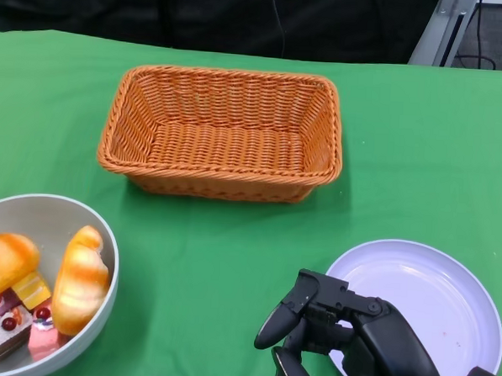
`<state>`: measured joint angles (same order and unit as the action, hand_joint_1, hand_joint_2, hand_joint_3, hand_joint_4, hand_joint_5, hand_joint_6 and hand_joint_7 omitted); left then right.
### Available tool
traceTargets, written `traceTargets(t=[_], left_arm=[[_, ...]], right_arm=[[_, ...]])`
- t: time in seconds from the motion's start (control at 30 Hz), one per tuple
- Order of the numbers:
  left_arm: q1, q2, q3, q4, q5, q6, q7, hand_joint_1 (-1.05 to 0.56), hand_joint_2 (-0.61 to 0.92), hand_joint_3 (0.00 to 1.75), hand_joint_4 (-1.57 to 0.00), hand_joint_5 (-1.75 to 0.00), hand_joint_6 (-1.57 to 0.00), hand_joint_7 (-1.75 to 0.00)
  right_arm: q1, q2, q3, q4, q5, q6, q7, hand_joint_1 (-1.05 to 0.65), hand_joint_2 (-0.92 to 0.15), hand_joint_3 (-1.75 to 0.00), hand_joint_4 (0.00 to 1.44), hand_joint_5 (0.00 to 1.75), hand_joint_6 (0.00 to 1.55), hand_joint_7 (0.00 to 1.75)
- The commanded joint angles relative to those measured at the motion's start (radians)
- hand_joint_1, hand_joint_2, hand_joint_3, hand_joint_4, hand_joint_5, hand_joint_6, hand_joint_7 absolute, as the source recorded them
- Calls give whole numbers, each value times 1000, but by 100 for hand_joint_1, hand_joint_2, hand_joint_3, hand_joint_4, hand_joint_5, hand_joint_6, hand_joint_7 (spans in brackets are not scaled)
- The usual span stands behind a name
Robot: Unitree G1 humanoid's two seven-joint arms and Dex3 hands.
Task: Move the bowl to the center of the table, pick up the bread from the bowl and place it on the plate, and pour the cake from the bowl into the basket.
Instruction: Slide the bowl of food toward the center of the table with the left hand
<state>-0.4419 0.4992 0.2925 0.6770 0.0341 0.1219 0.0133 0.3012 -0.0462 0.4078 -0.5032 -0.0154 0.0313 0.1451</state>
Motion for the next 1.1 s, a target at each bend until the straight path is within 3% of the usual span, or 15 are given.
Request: traceTargets(t=[0.03,0.07,0.17,0.3,0.37,0.47,0.57,0.7,1.1], left_arm=[[-4,67,-34,-4,-4,24,-117,-54,92,66,-38,-2,-39,0],[-1,74,-39,-5,-7,22,-140,-54,92,69,-36,-1,-35,0],[-29,83,-63,-21,-9,204,-180,-61,92,66,-23,0,-25,0],[-55,87,-89,-70,1,392,-184,-62,92,58,-36,-8,-36,-6],[-61,90,-91,-86,-13,448,-207,-61,92,56,-30,-5,-35,-5],[-74,102,-111,-97,-15,524,-253,-63,92,54,-15,-1,-18,-1],[-105,106,-118,-92,-25,615,-288,-65,92,53,-9,0,-18,-2],[-119,137,-179,-82,-21,648,-393,-69,92,57,-1,0,-7,0],[-163,174,-208,-6,-63,682,-561,-73,92,63,-3,-1,0,0]], right_arm=[[-5,-3,-1,-2,-2,-10,0,-11,-45,-119,83,155,70,129],[-6,-3,-1,-3,-2,-7,1,-11,-45,-119,83,155,70,129],[-9,-1,2,-19,1,23,1,-9,-45,-119,83,154,70,129],[-13,3,7,-18,-6,26,-6,-8,-44,-119,83,153,70,129],[-15,3,9,-19,-5,31,-6,-8,-44,-119,83,153,70,129],[-16,4,10,-21,-5,33,-6,-7,-45,-119,83,154,70,129],[-16,7,13,-15,-5,19,-10,-6,-45,-119,83,154,70,129],[-17,6,11,-7,0,8,-6,-7,-45,-119,83,155,69,130],[-20,3,9,6,5,7,2,-8,-46,-116,82,155,69,128]])
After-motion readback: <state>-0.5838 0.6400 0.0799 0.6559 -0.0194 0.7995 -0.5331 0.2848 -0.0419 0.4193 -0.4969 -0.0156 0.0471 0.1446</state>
